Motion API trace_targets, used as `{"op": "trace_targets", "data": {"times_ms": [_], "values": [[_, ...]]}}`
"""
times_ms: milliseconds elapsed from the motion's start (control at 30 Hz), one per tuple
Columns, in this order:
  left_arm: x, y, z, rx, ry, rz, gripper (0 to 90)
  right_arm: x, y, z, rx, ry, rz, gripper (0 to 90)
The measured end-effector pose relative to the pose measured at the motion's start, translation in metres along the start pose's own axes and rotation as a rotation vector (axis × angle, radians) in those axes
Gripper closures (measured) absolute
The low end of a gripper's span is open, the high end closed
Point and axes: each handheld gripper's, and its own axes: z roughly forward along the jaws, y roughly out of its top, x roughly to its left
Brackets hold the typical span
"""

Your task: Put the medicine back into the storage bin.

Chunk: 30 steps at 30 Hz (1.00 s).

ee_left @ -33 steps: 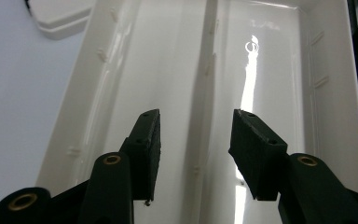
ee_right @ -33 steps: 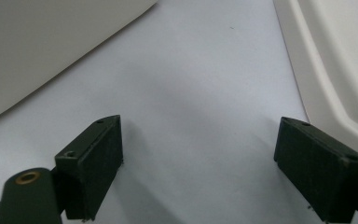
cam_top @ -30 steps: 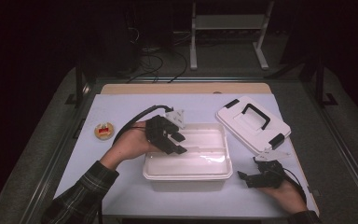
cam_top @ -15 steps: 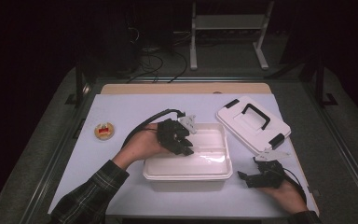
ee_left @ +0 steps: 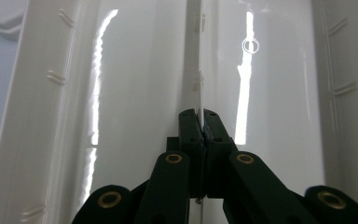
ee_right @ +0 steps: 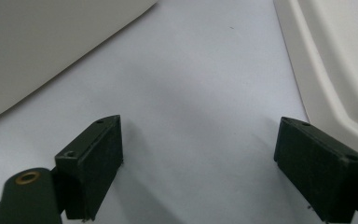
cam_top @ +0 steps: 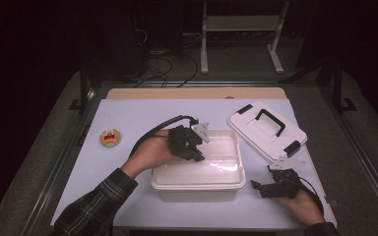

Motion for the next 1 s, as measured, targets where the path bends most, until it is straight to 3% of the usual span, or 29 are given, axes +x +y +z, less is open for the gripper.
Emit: {"op": "trace_targets", "data": {"times_ms": [333,467,600,667,800,1000], "values": [[0.001,0.005,-0.014,-0.010,0.029,-0.004,88.8,0.000,0.000,0.000,-0.001,0.002,0.002,14.9],[0.001,0.007,-0.037,-0.072,0.044,-0.017,88.8,0.000,0.000,0.000,0.000,0.001,0.002,14.9],[0.000,0.007,-0.051,-0.084,0.063,-0.019,88.8,0.000,0.000,0.000,-0.001,0.002,0.001,14.9],[0.001,0.001,-0.063,-0.085,0.073,-0.039,88.8,0.000,0.000,0.000,0.000,0.001,0.000,14.9],[0.002,-0.009,-0.072,-0.078,0.089,-0.057,88.7,0.000,0.000,0.000,-0.001,0.001,0.000,14.9],[0.003,-0.039,-0.092,-0.072,0.127,-0.115,88.7,0.000,0.000,0.000,-0.001,0.000,-0.001,14.9]]}}
